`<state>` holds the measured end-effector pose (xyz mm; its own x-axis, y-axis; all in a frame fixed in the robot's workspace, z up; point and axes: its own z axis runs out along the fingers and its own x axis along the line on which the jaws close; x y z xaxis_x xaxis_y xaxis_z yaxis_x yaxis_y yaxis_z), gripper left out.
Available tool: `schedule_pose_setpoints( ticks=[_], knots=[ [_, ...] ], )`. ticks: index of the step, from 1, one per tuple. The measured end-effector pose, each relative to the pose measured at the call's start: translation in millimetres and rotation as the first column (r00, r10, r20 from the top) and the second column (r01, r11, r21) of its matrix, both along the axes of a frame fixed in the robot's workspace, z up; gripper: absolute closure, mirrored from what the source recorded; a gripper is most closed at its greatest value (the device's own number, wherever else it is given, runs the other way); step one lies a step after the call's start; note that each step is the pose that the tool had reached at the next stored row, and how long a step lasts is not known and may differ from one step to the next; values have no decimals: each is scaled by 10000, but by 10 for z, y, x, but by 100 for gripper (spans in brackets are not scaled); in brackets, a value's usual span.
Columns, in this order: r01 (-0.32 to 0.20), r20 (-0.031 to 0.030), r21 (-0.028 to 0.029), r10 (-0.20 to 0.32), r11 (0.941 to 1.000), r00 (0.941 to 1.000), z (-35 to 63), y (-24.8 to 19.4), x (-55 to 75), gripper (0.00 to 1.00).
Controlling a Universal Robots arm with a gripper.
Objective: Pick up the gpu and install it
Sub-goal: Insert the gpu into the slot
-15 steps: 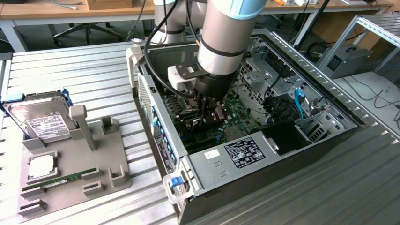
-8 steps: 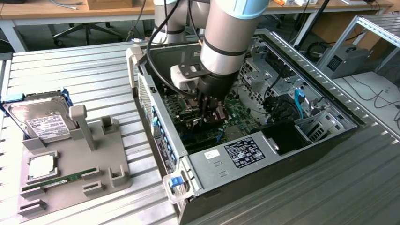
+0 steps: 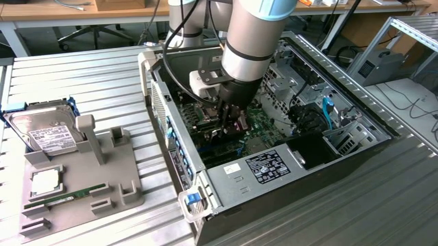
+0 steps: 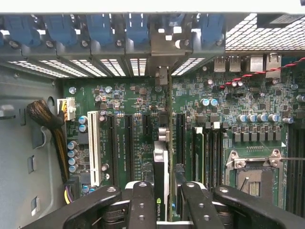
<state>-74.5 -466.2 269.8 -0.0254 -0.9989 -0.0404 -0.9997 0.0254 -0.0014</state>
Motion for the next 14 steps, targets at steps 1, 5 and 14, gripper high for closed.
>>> schedule_pose_setpoints(
  ticks=[1,5,14],
  knots=[
    [9,0,-7,-9,10000,10000,0,0,0,74],
    [12,0,-51,-12,10000,10000,-9,-1,0,74],
    [12,1,-84,-12,10000,10000,-13,0,0,74]
  ],
)
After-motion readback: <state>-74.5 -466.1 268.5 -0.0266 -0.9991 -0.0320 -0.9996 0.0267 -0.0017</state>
